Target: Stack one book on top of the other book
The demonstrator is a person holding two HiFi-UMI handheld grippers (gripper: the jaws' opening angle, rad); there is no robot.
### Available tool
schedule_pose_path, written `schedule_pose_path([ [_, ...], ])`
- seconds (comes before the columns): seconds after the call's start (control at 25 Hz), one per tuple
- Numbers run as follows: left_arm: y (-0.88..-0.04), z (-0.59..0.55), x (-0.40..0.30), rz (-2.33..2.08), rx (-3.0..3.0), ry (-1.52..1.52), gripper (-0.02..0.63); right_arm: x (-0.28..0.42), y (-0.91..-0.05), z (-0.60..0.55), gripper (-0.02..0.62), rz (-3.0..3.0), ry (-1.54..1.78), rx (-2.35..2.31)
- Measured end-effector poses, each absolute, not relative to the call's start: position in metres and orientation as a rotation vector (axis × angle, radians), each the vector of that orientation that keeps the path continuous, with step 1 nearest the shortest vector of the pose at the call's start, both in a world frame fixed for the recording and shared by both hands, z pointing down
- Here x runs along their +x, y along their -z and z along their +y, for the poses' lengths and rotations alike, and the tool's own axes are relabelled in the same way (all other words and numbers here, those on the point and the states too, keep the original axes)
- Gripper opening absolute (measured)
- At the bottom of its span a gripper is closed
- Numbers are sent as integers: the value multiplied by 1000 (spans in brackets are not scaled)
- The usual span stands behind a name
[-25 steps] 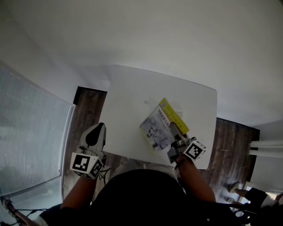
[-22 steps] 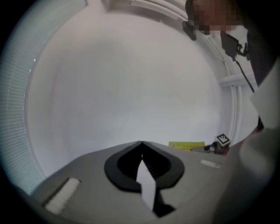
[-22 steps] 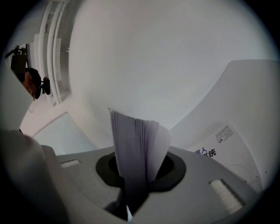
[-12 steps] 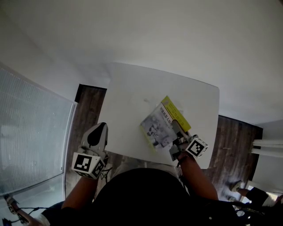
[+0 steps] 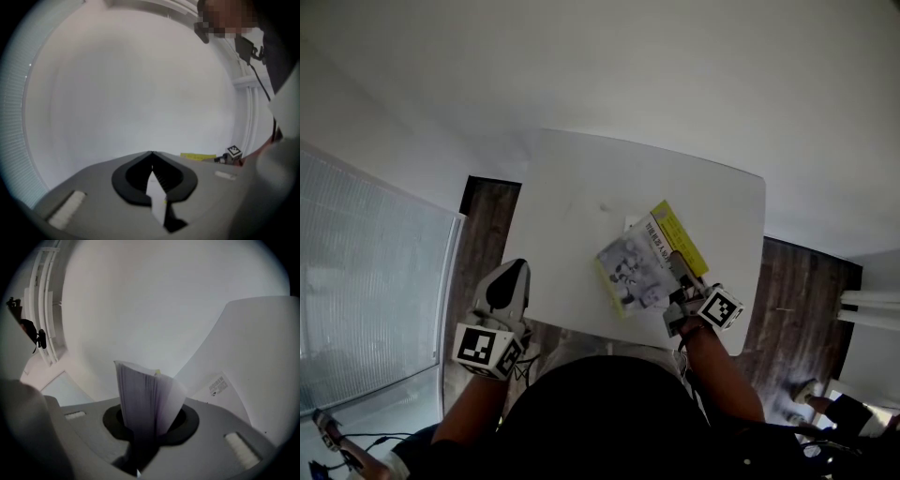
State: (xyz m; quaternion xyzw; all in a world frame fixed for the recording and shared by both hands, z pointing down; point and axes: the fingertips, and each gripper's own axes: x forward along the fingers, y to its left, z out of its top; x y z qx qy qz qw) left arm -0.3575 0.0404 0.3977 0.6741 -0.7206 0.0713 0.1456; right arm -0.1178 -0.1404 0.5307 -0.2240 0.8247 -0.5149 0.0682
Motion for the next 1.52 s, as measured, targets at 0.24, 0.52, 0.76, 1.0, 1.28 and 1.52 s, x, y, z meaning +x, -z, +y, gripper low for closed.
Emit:
schedule_pose_path([
  [0.24, -393, 41, -350, -2082, 1938, -232, 3, -111, -544, -143, 75, 2462, 1597, -696],
  [0.52, -396, 34, -341, -2073, 1924, -250, 3, -110, -558, -147, 75, 2456, 1628, -682],
  [0.76, -399, 24, -334, -2069, 1905, -268, 2, -104, -579, -147, 74, 2441, 1715, -708],
  [1.0, -400, 21, -335, -2064, 1905, -302, 3, -96, -600, -146, 74, 2407, 1777, -781],
  [1.28, -405, 23, -333, -2067, 1892, -302, 3, -94, -611, -148, 74, 2395, 1781, -773],
  [1.52, -404, 30, -332, -2079, 1864, -323, 3, -93, -621, -150, 74, 2409, 1811, -791],
])
